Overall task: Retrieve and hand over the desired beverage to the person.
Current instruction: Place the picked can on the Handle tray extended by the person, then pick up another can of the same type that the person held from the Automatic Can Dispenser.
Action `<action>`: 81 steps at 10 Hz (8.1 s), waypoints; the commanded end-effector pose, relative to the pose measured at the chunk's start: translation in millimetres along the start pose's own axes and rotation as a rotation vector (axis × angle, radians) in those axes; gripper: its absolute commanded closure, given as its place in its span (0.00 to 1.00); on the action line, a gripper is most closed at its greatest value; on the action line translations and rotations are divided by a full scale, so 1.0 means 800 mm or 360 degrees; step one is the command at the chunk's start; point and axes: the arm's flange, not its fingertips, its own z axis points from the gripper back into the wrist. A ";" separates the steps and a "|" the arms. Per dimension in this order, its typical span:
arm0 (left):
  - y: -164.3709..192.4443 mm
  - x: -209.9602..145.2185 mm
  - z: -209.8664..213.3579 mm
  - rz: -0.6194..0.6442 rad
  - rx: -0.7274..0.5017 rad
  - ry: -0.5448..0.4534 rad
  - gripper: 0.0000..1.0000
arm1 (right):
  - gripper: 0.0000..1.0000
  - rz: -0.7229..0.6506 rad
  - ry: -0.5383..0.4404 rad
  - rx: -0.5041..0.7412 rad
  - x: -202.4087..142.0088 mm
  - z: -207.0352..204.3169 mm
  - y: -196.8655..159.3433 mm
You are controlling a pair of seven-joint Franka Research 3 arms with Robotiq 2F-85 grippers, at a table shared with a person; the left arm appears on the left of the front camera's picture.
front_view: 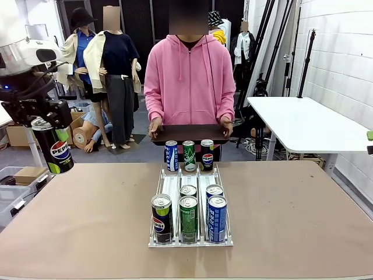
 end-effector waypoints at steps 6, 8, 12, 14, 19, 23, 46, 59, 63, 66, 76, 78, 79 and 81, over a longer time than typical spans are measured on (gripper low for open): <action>0.002 0.000 0.005 0.0003 0.0005 -0.0017 1.00 | 0.00 0.0009 -0.0013 0.0022 0.001 0.001 0.000; 0.002 0.000 0.005 0.0003 0.0005 -0.0017 1.00 | 0.00 0.0009 -0.0013 0.0022 0.001 0.001 0.000; 0.002 0.000 0.005 0.0003 0.0005 -0.0017 1.00 | 0.00 0.0009 -0.0013 0.0022 0.001 0.001 0.000; 0.002 0.000 0.005 0.0003 0.0005 -0.0017 1.00 | 0.00 0.0009 -0.0013 0.0022 0.001 0.001 0.000; 0.002 0.000 0.005 0.0003 0.0005 -0.0017 1.00 | 0.00 0.0009 -0.0013 0.0022 0.001 0.001 0.000; -0.005 0.001 0.001 -0.0016 -0.0021 0.0004 1.00 | 0.00 0.0009 -0.0013 0.0022 0.001 0.001 0.000; -0.219 0.190 -0.066 -0.0348 -0.0194 0.0143 1.00 | 0.00 0.0009 -0.0013 0.0022 0.001 0.001 0.000; -0.226 0.186 -0.092 -0.0396 -0.0222 0.0186 0.00 | 0.00 0.0009 -0.0013 0.0022 0.001 0.001 0.000; -0.239 0.209 -0.047 -0.0423 -0.0122 0.0120 0.00 | 0.00 0.0009 -0.0013 0.0022 0.001 0.001 0.000; -0.245 0.211 -0.024 -0.0420 -0.0086 0.0087 0.00 | 0.00 0.0009 -0.0013 0.0022 0.001 0.001 0.000; -0.240 0.207 -0.024 -0.0442 -0.0118 0.0082 0.00 | 0.00 0.0009 -0.0013 0.0022 0.001 0.001 0.000; -0.240 0.207 -0.024 -0.0442 -0.0118 0.0082 0.00 | 0.00 0.0009 -0.0013 0.0022 0.001 0.001 0.000; -0.240 0.207 -0.024 -0.0442 -0.0118 0.0082 0.00 | 0.00 0.0009 -0.0013 0.0022 0.001 0.001 0.000; -0.240 0.207 -0.024 -0.0442 -0.0118 0.0082 0.00 | 0.00 0.0009 -0.0013 0.0022 0.001 0.001 0.000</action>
